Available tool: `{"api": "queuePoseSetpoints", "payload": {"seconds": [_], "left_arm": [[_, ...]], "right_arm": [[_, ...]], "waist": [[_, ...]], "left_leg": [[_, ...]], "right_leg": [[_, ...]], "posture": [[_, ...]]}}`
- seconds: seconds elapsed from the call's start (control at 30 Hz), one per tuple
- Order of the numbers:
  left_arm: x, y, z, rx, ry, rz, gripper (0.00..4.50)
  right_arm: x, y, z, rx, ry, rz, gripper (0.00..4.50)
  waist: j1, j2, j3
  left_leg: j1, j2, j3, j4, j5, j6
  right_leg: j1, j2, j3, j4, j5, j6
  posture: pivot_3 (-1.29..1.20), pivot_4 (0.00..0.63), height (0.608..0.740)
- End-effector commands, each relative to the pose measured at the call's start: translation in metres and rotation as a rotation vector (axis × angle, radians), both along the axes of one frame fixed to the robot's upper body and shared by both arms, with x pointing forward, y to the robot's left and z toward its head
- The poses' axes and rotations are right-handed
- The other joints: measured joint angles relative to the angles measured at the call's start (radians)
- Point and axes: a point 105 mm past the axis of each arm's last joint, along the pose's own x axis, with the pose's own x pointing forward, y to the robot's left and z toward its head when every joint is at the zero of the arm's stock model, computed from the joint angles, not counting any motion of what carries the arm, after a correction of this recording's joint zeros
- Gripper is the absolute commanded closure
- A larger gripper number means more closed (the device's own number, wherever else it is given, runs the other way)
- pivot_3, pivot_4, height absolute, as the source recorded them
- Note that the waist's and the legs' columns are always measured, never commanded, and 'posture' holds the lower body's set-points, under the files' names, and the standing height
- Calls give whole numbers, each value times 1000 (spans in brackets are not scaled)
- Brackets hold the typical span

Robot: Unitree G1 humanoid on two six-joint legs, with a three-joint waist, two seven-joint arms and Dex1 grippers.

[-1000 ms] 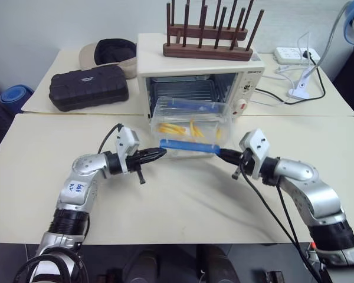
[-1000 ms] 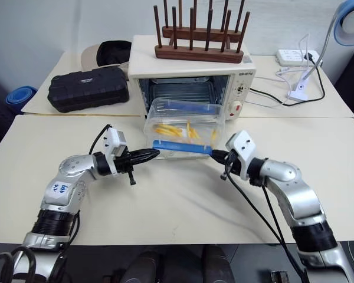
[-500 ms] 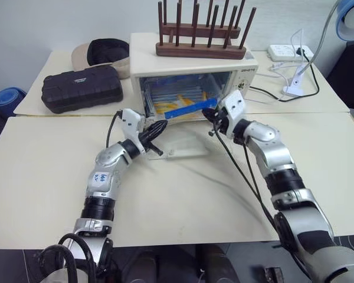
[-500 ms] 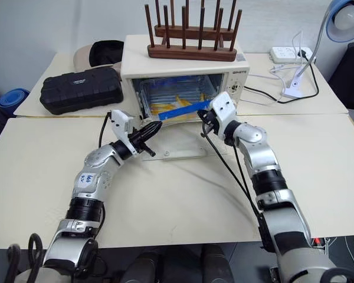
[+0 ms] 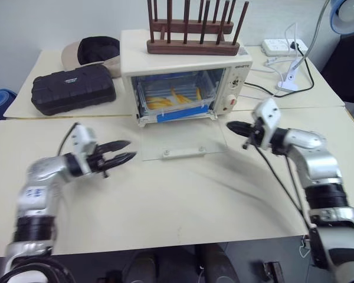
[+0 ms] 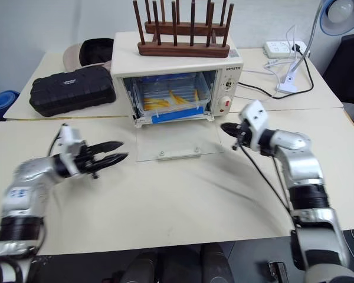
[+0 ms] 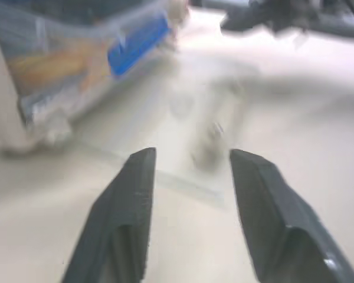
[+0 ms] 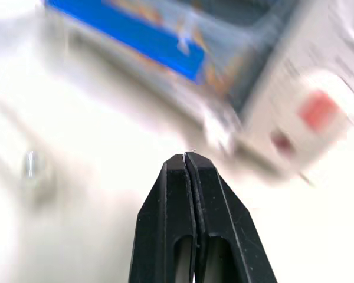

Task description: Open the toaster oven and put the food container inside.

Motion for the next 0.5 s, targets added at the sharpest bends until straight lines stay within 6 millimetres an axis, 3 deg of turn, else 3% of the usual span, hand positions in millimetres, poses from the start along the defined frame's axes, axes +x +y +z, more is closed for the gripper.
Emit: {"api": "queuePoseSetpoints", "payload": {"seconds": [0.03,0.13,0.2,0.27,0.43,0.5], "left_arm": [[-37,22,13,68,41,-115,1424],[-41,30,12,82,63,-108,668],[-38,35,14,76,36,-81,133],[-38,39,17,70,-6,-68,59],[-39,49,36,-43,-71,12,59],[-39,53,41,-112,-84,67,59]], "right_arm": [[-16,-32,-29,-143,78,40,4500],[-21,-33,-61,-217,144,97,4500],[-22,-22,-70,-185,147,159,4500],[-19,-6,-72,-127,125,206,4500],[-6,17,-44,34,-59,247,4500],[-5,26,-18,161,-166,267,4500]], "waist": [[4,0,0],[6,0,0],[7,0,0],[2,0,0],[-24,0,0],[-23,1,0]], "left_leg": [[1,0,2,0,0,1],[4,0,4,2,-1,4],[4,0,3,2,0,5],[4,0,3,2,0,4],[4,3,5,0,2,1],[3,3,4,0,2,0]], "right_leg": [[2,0,0,0,0,0],[3,0,0,-1,1,-2],[3,1,0,0,1,-2],[3,1,0,1,1,-3],[2,3,0,5,2,-4],[1,2,0,5,2,-4]], "posture": [[0,150,740],[0,150,740],[0,150,740],[0,150,740],[0,150,740],[0,150,740]]}}
